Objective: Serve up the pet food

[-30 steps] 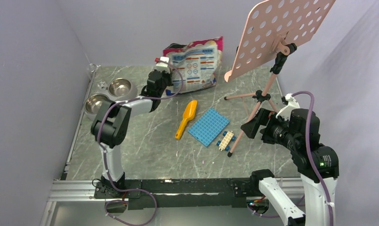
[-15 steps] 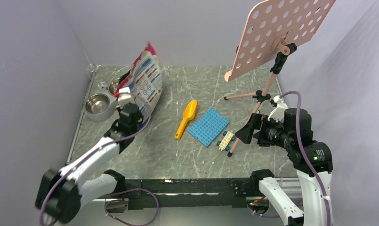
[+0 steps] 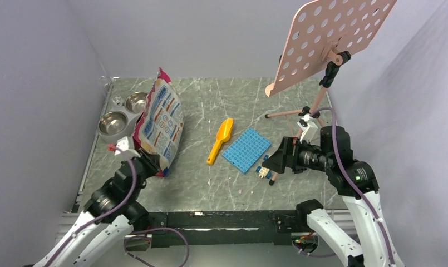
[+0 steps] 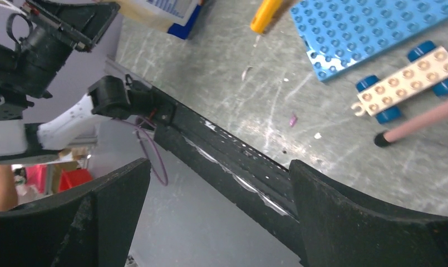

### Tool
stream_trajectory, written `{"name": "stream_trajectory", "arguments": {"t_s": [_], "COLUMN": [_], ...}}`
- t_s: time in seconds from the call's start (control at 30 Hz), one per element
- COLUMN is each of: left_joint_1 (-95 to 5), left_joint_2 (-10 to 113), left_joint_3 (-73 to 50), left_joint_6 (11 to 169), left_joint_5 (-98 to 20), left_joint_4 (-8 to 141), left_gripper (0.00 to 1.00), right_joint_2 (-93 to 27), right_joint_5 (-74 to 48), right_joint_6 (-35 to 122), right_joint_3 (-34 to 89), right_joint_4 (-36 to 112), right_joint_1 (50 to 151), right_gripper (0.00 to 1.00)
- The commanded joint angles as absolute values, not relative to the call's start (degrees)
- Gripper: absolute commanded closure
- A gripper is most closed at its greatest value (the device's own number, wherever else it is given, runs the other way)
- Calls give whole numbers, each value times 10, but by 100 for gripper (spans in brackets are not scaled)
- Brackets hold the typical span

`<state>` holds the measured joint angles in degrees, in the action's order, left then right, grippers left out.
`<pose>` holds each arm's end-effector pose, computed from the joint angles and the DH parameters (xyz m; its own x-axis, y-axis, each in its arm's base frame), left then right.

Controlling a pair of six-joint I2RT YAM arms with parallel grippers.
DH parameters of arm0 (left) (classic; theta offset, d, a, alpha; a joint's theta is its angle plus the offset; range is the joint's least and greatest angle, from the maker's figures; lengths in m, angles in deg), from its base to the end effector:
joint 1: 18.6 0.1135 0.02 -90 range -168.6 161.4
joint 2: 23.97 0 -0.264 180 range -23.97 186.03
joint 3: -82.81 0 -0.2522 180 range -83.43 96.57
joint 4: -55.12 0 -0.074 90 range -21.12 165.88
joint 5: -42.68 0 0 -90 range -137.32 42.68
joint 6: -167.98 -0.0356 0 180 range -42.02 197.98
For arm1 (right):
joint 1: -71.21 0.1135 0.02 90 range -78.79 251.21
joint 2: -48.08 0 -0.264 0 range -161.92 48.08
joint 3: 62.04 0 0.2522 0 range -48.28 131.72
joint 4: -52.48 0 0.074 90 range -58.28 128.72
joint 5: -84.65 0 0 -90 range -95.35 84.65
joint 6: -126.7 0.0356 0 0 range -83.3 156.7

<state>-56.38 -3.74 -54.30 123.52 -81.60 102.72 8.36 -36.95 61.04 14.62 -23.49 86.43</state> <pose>0.0904 -0.0447 0.2583 -0.3066 -0.5085 -0.8046 -0.1660 0.8609 -0.4808 0.0912 0.0441 0.3681 -0.8077 0.1441 -0.5718 -0.3111 0.7196 0.6208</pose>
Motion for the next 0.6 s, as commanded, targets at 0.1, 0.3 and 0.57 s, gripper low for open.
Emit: {"name": "stream_trajectory", "arguments": {"t_s": [0.1,0.3,0.57], "left_joint_1": [-571,-570,-571], "left_joint_2": [-152,-127,119], "left_joint_3": [-417,-240,18], "left_joint_6": [1219,1163,1080], "left_joint_5": [-646,-582,-833], "left_joint_4": [1160,1234,1318], "left_gripper": [52,70,32], "right_joint_2": [72,37,-181], "right_joint_5": [-317,-180,66], "right_joint_6": [733,787,787], "right_joint_3": [110,106,239], "right_joint_4": [-52,13,34], "right_joint_1": [983,1161,1473], "right_gripper": [0,0,0]}}
